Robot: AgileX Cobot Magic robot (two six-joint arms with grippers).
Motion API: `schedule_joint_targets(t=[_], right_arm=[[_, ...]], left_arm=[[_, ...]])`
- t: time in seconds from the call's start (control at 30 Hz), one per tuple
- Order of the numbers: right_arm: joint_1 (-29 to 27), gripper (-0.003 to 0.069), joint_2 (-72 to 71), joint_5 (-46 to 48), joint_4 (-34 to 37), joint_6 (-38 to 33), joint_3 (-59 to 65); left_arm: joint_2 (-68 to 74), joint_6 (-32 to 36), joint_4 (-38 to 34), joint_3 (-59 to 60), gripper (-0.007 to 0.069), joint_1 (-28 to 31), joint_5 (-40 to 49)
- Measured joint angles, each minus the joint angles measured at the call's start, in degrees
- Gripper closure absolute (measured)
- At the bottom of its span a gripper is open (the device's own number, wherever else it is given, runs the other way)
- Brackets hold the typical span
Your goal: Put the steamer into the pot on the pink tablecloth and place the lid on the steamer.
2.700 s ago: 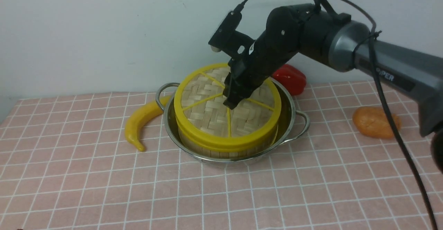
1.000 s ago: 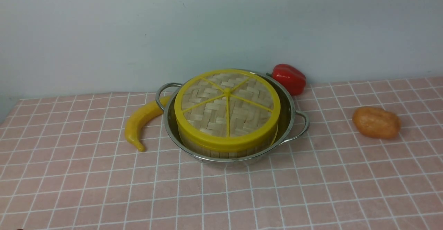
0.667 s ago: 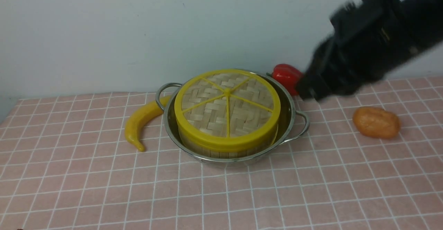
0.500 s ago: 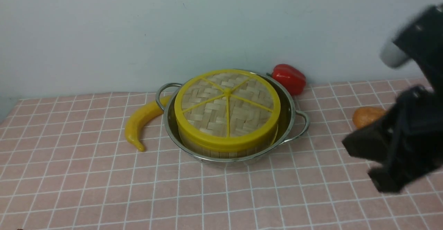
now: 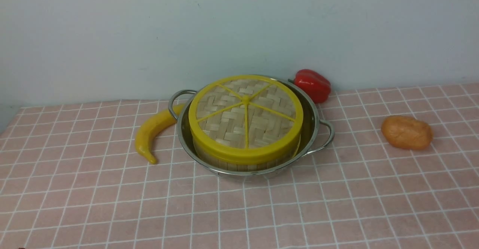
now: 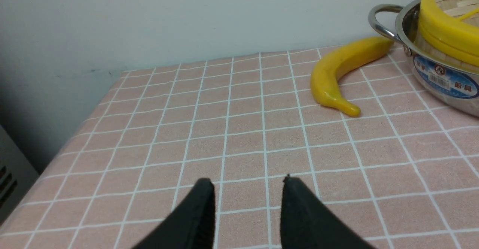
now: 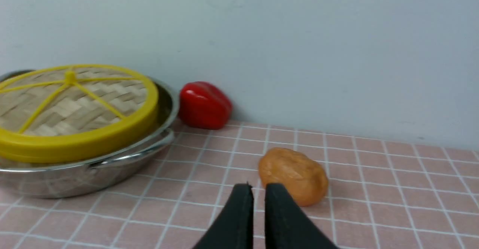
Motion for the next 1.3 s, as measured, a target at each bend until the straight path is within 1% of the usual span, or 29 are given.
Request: schedule_joint_targets(t=[0.07, 0.2, 0.4, 0.7, 1.3], right_arm=[[-1.6, 0.0579, -3.7, -0.3, 0.4, 0.0, 3.0], [-2.1, 0.0568, -9.2, 0.5, 0.8, 0.0, 5.5], [-2.1, 0.0547, -9.8, 7.8, 0.9, 0.1, 5.7], [-2.1, 0.0523, -9.8, 8.2, 0.9, 4.3, 5.7], [-2.1, 0.0473, -9.8, 8.2, 1.3, 4.7, 5.7]], left_arm=[[0.0, 0.0, 0.0, 0.0, 0.0382, 0.0, 0.0], [0.0, 0.0, 0.0, 0.0, 0.0382, 0.0, 0.0], [-0.1, 0.0, 0.1, 0.0, 0.0382, 0.0, 0.0], [-0.1, 0.0, 0.1, 0.0, 0.0382, 0.0, 0.0], [-0.1, 0.0, 0.1, 0.0, 0.0382, 0.0, 0.0]])
